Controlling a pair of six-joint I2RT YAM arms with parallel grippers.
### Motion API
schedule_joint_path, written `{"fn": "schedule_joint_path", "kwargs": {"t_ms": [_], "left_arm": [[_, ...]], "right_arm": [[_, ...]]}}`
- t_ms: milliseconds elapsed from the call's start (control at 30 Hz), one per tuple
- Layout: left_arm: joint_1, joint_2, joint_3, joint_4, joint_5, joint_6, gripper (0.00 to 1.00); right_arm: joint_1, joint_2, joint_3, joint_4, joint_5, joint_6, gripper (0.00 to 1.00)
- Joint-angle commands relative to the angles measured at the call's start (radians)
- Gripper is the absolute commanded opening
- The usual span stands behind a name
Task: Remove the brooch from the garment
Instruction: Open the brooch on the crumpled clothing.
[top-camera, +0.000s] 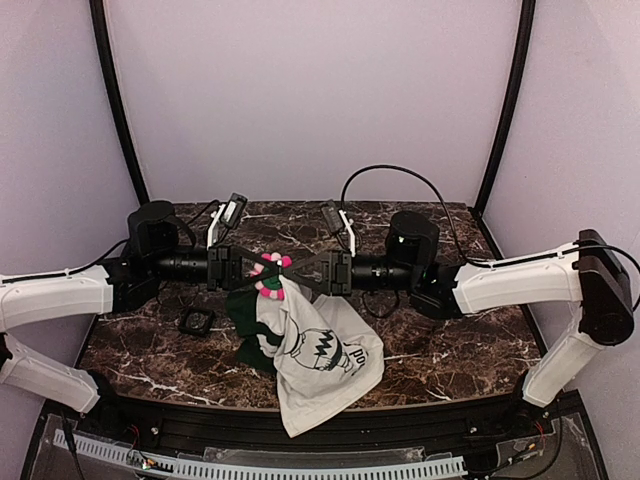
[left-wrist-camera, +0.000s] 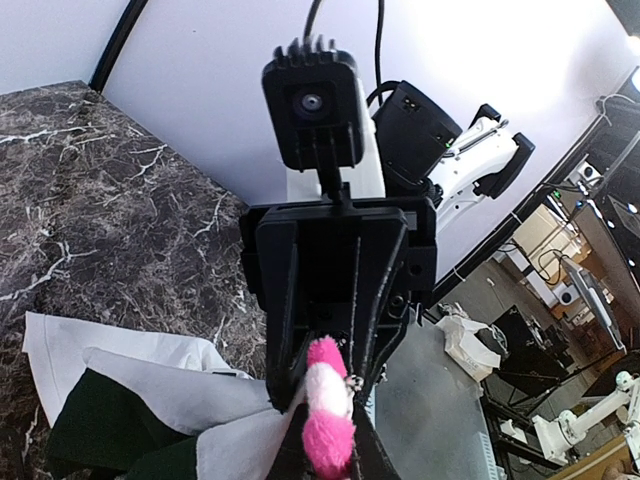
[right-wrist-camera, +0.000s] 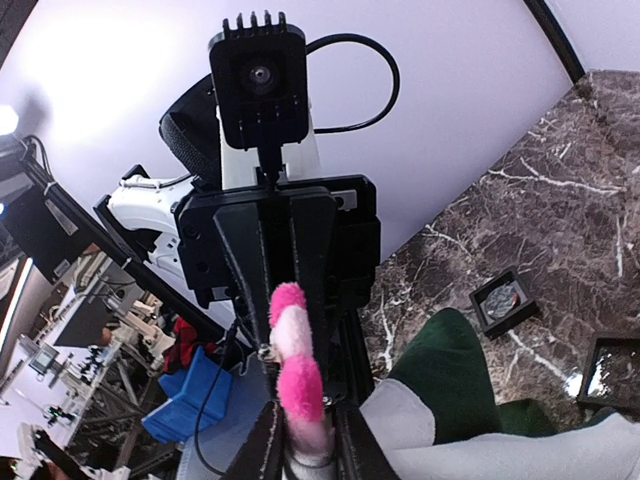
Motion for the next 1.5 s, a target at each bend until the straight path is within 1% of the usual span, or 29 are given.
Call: {"fn": "schedule_joint_path", "kwargs": {"t_ms": [0,33,67,100,133,167,200,267,300,333,367,400,467,533,733,833,933,967,1000,1033,1067,1100,1233,1367,1433,1467], "left_arm": [[0.001,-0.038,0.021,-0.010,-0.023,0.034,0.01],[0.001,-0.036,0.023,-0.015,-0.020,0.036,0.01],[0.001,-0.033,0.031,-0.028,-0.017,0.040,0.02],[0.001,-0.032,0.035,-0.043,-0.013,0.045,0.09],[0.001,-0.032,0.042,-0.052,-0.012,0.053,0.14],[0.002,-0.034,0.046,-0.066,-0.009,0.059,0.23],[0.004,-0.038,0.050,-0.072,-0.010,0.067,0.27],[0.010,-0.048,0.054,-0.091,-0.014,0.081,0.46],[0.011,-0.051,0.055,-0.102,-0.018,0.085,0.51],[0.014,-0.059,0.056,-0.107,-0.019,0.093,0.60],[0.015,-0.061,0.056,-0.118,-0.019,0.098,0.64],[0.016,-0.063,0.059,-0.124,-0.017,0.107,0.69],[0.017,-0.055,0.071,-0.153,-0.009,0.123,0.75],[0.017,-0.039,0.090,-0.197,-0.001,0.143,0.78],[0.017,0.017,0.126,-0.265,0.024,0.158,0.79],[0.017,0.045,0.137,-0.283,0.034,0.154,0.79],[0.016,0.059,0.141,-0.286,0.047,0.151,0.75],[0.016,0.066,0.143,-0.287,0.050,0.149,0.70],[0.015,0.068,0.144,-0.287,0.056,0.147,0.68],[0.015,0.073,0.145,-0.287,0.059,0.145,0.63],[0.015,0.075,0.145,-0.285,0.063,0.144,0.61],[0.015,0.079,0.144,-0.284,0.065,0.141,0.56],[0.014,0.090,0.144,-0.274,0.079,0.130,0.47],[0.010,0.099,0.143,-0.264,0.089,0.123,0.39],[0.007,0.102,0.143,-0.260,0.095,0.121,0.31],[0.006,0.104,0.143,-0.256,0.098,0.121,0.22]], "right_arm": [[0.012,0.017,0.026,0.016,-0.024,0.001,0.09],[0.011,0.016,0.027,0.011,-0.026,0.002,0.02],[0.009,0.012,0.029,0.002,-0.027,-0.002,0.00],[0.004,0.007,0.034,-0.013,-0.026,-0.006,0.00],[-0.001,0.003,0.039,-0.038,-0.025,-0.012,0.00],[-0.008,0.000,0.050,-0.076,-0.025,-0.022,0.00],[-0.013,-0.003,0.061,-0.116,-0.028,-0.037,0.00],[-0.024,-0.011,0.083,-0.193,-0.037,-0.075,0.00],[-0.031,-0.018,0.091,-0.224,-0.045,-0.098,0.00],[-0.039,-0.021,0.099,-0.258,-0.056,-0.111,0.00],[-0.047,-0.024,0.106,-0.287,-0.069,-0.122,0.00],[-0.055,-0.028,0.115,-0.317,-0.082,-0.137,0.00],[-0.070,-0.038,0.127,-0.365,-0.104,-0.157,0.00],[-0.085,-0.050,0.137,-0.395,-0.128,-0.167,0.00],[-0.100,-0.041,0.202,-0.524,-0.171,-0.232,0.00],[-0.100,-0.030,0.221,-0.546,-0.201,-0.242,0.00],[-0.100,-0.022,0.233,-0.549,-0.220,-0.243,0.00],[-0.100,-0.021,0.236,-0.551,-0.224,-0.244,0.00],[-0.100,-0.018,0.239,-0.552,-0.227,-0.244,0.00],[-0.100,-0.017,0.242,-0.554,-0.230,-0.244,0.00],[-0.100,-0.015,0.245,-0.556,-0.232,-0.246,0.00],[-0.100,-0.011,0.248,-0.559,-0.236,-0.248,0.00],[-0.100,-0.002,0.262,-0.577,-0.239,-0.259,0.00],[-0.100,0.004,0.272,-0.590,-0.242,-0.267,0.00],[-0.100,0.006,0.273,-0.591,-0.242,-0.268,0.00],[-0.100,0.006,0.273,-0.589,-0.242,-0.267,0.00]]}}
